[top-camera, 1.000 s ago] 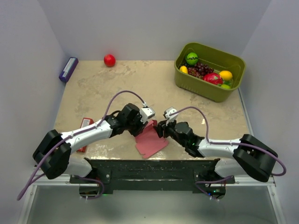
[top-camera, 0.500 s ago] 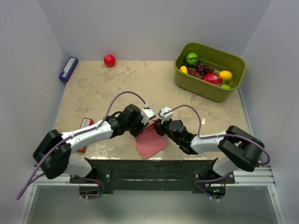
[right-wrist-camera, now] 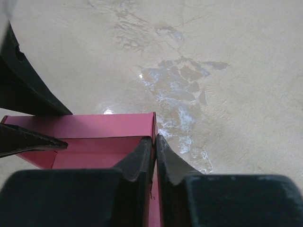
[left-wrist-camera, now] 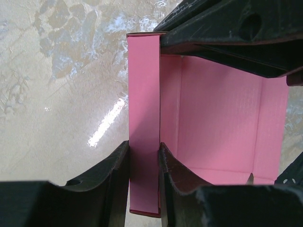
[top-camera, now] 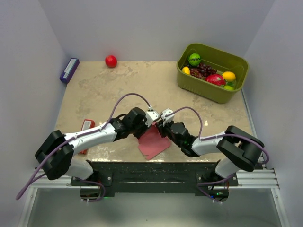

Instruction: Fold the paper box

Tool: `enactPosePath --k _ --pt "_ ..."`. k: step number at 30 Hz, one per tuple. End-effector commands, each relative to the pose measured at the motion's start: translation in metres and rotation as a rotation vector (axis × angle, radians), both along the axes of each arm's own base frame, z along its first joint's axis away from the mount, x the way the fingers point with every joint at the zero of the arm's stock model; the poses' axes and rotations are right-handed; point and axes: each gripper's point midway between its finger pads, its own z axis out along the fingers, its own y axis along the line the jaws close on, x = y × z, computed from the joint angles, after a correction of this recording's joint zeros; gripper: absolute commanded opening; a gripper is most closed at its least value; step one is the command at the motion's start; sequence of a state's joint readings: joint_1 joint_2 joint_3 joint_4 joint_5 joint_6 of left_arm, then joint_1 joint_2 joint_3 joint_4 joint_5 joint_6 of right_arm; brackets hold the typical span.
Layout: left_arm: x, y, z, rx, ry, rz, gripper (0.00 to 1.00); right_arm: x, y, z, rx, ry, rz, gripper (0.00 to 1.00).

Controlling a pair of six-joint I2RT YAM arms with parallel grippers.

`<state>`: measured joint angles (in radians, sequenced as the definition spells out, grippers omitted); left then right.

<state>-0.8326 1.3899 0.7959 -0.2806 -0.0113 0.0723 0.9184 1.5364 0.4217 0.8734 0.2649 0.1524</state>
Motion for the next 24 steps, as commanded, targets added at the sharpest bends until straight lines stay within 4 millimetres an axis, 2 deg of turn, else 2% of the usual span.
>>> enactPosePath --k 1,4,9,10,11,13,16,17,18,20,24 --pt "-0.005 0.000 -0.005 0.053 0.005 -0.018 0.00 0.003 -0.006 0.019 0.072 -0.040 -0.040 0.29" --pt "-0.005 0.001 -0.007 0.076 0.000 -0.011 0.00 -0.003 -0.021 0.020 0.104 -0.013 -0.089 0.50" --pt "-0.007 0.003 -0.010 0.115 -0.009 -0.011 0.00 -0.016 -0.046 0.030 0.175 -0.003 -0.145 0.53" --pt "-0.005 0.005 -0.010 0.128 -0.016 -0.008 0.00 -0.017 -0.056 0.024 0.171 0.019 -0.181 0.53" --pt "-0.005 0.004 -0.009 0.129 -0.022 -0.008 0.00 -0.017 -0.063 0.031 0.202 0.013 -0.212 0.53" --pt "-0.005 0.007 -0.009 0.148 -0.027 -0.012 0.00 -0.018 -0.077 0.022 0.221 0.054 -0.273 0.52" --pt "-0.004 0.005 -0.008 0.165 -0.046 -0.030 0.00 -0.008 -0.099 0.016 0.267 0.093 -0.386 0.50" --pt "-0.003 0.003 -0.006 0.170 -0.056 -0.038 0.00 0.000 -0.109 0.015 0.277 0.097 -0.419 0.50" --pt "-0.004 0.003 -0.006 0.182 -0.054 -0.044 0.00 0.002 -0.107 0.008 0.267 0.121 -0.400 0.49" --pt "-0.004 0.001 -0.010 0.212 -0.060 -0.060 0.00 0.012 -0.107 0.010 0.270 0.117 -0.409 0.49" --pt "-0.004 0.000 -0.018 0.299 -0.065 -0.082 0.00 0.020 -0.084 0.002 0.250 0.120 -0.320 0.49"
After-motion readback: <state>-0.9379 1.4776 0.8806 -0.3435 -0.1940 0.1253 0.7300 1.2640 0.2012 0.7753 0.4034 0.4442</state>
